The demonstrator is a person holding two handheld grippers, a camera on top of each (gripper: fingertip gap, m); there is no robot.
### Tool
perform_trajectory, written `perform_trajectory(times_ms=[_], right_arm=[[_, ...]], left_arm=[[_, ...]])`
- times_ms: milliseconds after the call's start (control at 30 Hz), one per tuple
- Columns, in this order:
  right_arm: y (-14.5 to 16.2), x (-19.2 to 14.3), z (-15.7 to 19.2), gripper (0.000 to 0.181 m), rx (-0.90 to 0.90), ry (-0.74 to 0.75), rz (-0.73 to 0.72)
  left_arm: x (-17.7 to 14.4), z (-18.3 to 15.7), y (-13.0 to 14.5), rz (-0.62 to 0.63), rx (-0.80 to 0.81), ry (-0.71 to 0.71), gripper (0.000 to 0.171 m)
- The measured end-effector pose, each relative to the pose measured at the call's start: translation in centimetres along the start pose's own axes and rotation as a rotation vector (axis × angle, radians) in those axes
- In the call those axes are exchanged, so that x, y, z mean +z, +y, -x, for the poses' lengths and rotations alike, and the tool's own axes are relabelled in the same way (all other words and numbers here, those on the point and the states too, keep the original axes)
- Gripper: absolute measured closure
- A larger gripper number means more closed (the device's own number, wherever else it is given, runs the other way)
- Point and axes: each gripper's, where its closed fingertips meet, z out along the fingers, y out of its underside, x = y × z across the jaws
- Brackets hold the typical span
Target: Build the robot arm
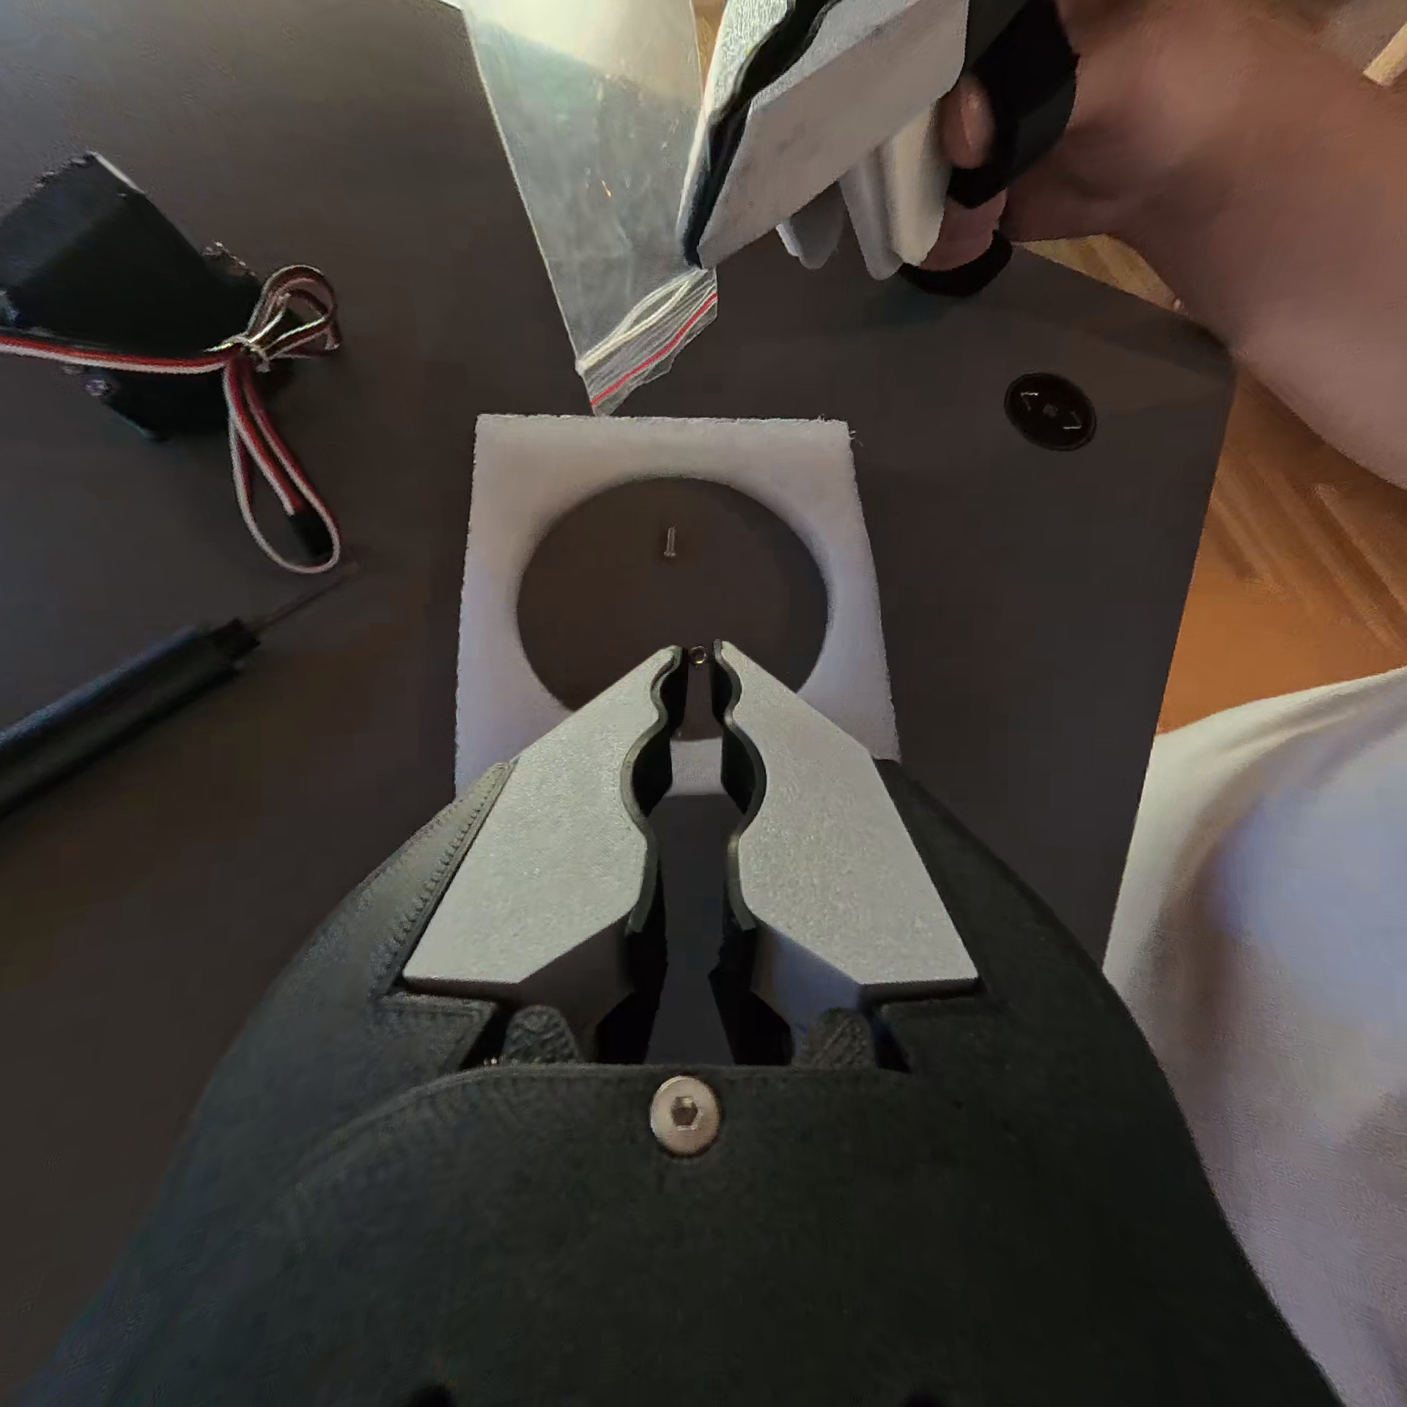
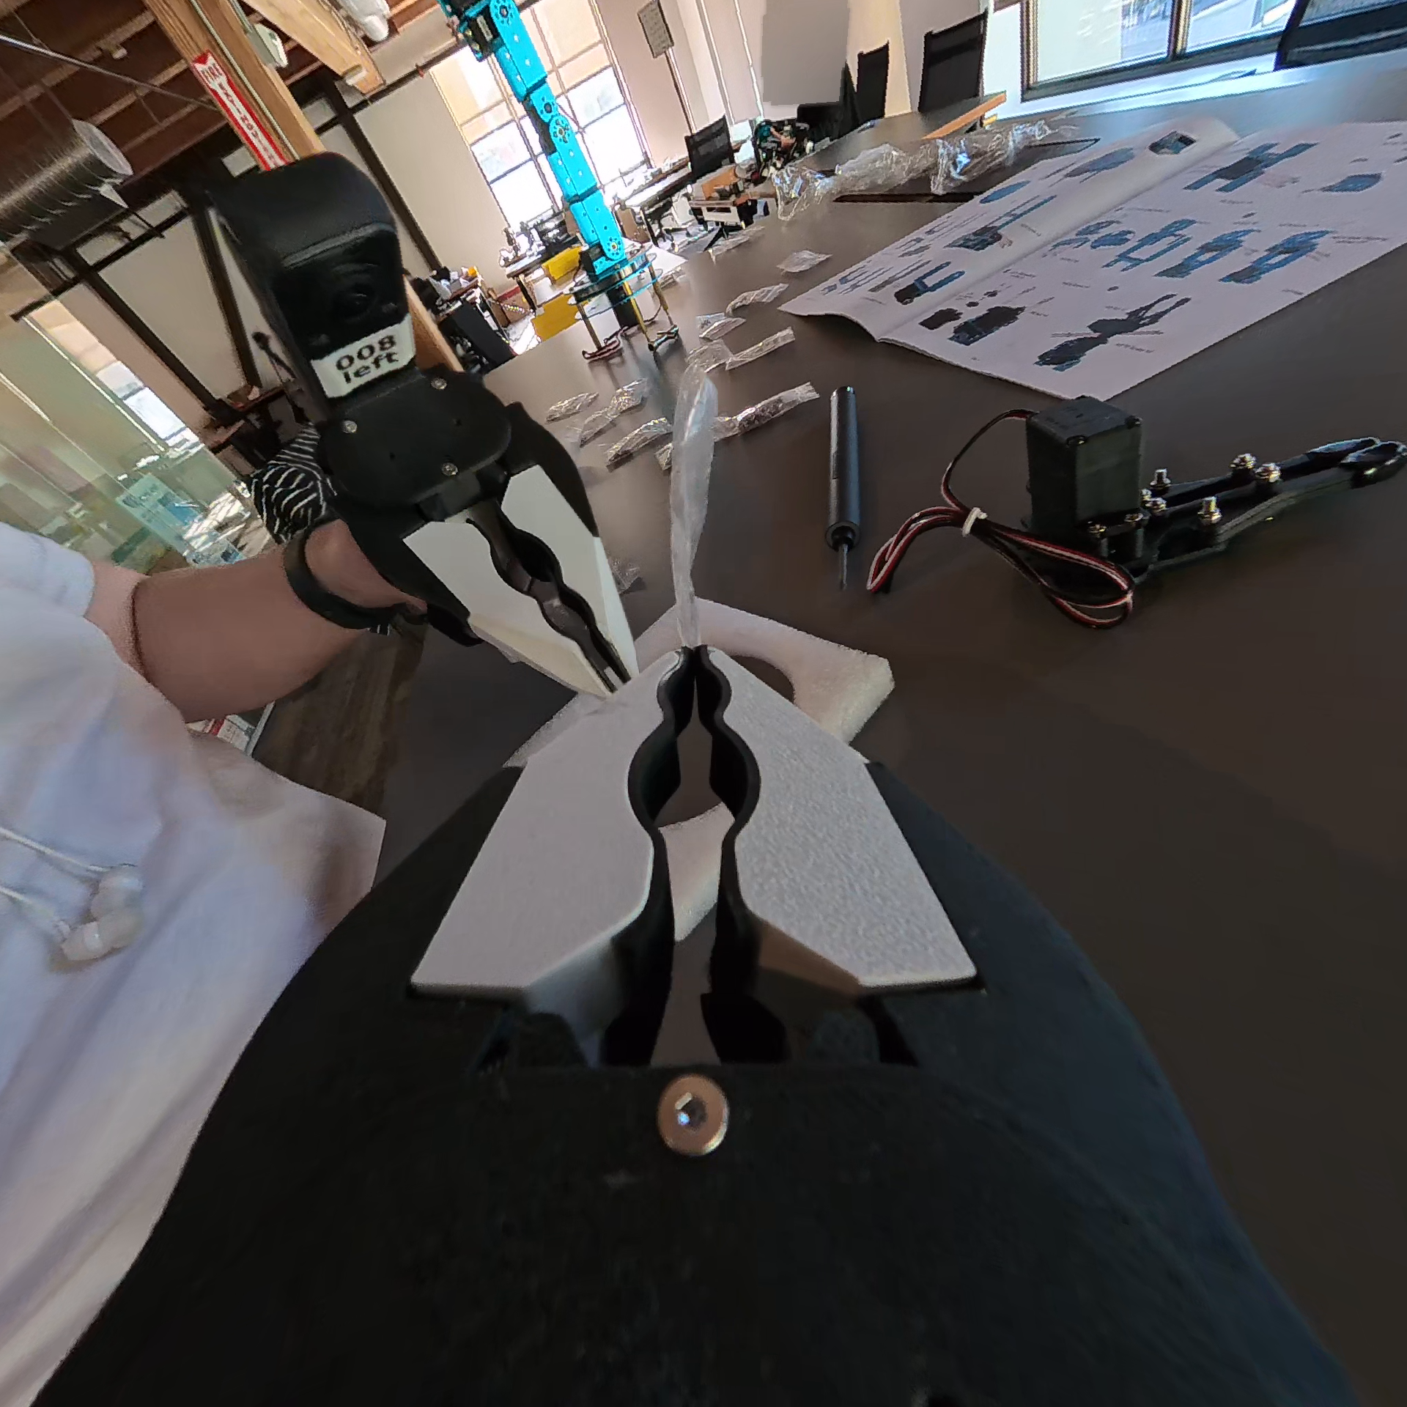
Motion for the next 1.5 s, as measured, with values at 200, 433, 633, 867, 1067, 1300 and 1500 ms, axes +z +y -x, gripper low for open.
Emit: perform_trajectory(times_ms=[200,433,633,867,1067,1300,1500], right_arm=[[-0.3,-0.9,-0.3,0.181,0.0,0.017,-0.025],[-0.1,-1.9,-1.0,0.181,0.026,0.044,-0.036],[0.2,-1.8,-0.8,0.181,0.08,0.046,-0.021],[-1.4,3.7,1.5,0.181,0.11,-0.047,0.092],[-1.7,11.2,2.6,0.181,0.079,-0.099,0.283],[0.6,16.7,1.3,0.181,0.146,-0.1,0.437],[-0.3,15.4,-1.9,0.167,0.014,0.107,0.402]], left_arm=[[1.6,0.1,0.1,0.122,0.032,0.043,0.166],[-2.4,2.0,-0.9,0.049,-0.041,-0.009,0.153],[-10.7,5.5,2.4,-0.079,-0.238,-0.174,0.161],[-18.0,7.4,6.1,-0.231,-0.352,-0.365,0.165],[-19.1,6.9,8.4,-0.273,-0.393,-0.393,0.165],[-18.8,6.5,10.8,-0.244,-0.417,-0.385,0.165],[-19.3,6.8,11.1,-0.236,-0.423,-0.36,0.165]])
